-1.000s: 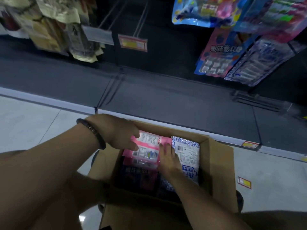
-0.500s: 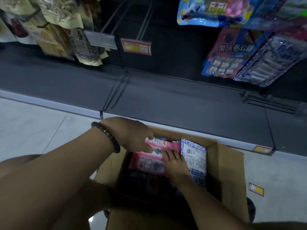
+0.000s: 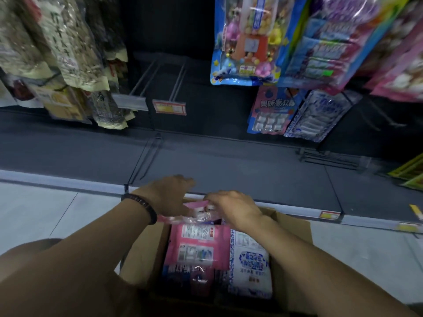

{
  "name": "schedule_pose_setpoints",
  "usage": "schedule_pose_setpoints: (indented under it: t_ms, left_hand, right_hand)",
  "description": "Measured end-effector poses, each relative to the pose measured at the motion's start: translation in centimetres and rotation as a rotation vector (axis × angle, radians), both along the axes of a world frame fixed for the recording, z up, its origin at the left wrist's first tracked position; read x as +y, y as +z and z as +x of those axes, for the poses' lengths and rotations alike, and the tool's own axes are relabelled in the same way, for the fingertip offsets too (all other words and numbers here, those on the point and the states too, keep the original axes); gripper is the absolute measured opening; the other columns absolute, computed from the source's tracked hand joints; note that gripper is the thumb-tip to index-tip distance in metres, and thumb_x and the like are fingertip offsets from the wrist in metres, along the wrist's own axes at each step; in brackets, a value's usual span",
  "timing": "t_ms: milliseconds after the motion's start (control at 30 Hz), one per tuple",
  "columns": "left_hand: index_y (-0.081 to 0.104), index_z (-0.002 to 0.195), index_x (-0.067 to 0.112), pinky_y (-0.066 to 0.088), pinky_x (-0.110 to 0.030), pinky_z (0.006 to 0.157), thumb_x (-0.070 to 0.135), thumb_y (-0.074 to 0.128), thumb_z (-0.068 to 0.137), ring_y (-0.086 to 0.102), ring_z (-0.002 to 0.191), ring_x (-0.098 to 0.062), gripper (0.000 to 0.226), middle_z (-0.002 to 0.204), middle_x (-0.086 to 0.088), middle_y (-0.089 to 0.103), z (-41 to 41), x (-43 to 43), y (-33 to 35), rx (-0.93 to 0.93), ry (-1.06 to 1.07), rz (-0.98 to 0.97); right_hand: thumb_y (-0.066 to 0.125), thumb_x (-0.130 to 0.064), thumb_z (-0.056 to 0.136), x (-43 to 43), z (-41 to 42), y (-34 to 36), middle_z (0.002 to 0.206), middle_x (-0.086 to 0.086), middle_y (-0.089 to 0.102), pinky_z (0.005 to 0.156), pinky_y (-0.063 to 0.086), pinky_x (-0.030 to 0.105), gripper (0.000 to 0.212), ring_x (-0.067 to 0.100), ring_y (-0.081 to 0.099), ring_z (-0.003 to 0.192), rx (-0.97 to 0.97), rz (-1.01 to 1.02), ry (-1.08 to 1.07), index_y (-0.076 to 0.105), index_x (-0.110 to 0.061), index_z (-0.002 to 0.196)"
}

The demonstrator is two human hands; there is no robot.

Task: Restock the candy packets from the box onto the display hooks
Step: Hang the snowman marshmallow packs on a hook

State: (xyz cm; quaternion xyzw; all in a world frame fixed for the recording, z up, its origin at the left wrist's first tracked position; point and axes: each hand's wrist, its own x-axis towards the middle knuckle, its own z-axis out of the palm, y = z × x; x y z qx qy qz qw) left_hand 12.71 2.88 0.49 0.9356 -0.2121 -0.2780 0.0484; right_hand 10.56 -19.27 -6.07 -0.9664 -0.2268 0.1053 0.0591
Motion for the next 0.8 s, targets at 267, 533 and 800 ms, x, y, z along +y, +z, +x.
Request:
schedule_pose_setpoints:
  t_ms: [267, 533, 800]
  left_hand:
    - [0.067, 0.095, 0.027, 0.045, -0.031, 0.063, 0.041, 0.072, 0.092, 0.063, 0.079, -0.014, 0.016, 0.088, 0.007, 0.069, -1.7, -1.6, 2.4, -0.274, 0.088, -0.276]
    - [0.075, 0.100, 0.022, 0.065, -0.035, 0.072, 0.036, 0.077, 0.093, 0.078, 0.079, -0.018, 0.016, 0.091, 0.001, 0.080, -3.0, -2.3, 4.2, -0.117, 0.509, -0.889]
    - [0.065, 0.129, 0.016, 0.061, -0.055, 0.090, 0.022, 0.069, 0.098, 0.078, 0.104, -0.031, 0.031, 0.118, -0.009, 0.078, -2.9, -7.4, 8.7, 0.082, 0.652, -1.328]
  right_hand:
    - [0.052, -0.054, 0.104, -1.8, -1.2, 11.3, 0.111, -0.012, 0.076, 0.084, 0.056, 0.042, 0.023, 0.022, 0.069, 0.102, -0.146, 0.247, -0.054, 0.063, -0.040, 0.119]
    - [0.077, -0.056, 0.089, -7.9, -0.1, 13.6, 0.128, -0.011, 0.061, 0.099, 0.053, 0.041, 0.078, 0.010, 0.062, 0.115, -0.137, 0.607, -0.402, 0.036, -0.035, 0.152]
    - [0.086, -0.030, 0.087, -8.9, 0.2, 13.6, 0.117, -0.007, 0.076, 0.076, 0.063, 0.029, 0.048, 0.012, 0.075, 0.103, 0.135, 1.126, -0.470, 0.060, -0.033, 0.127]
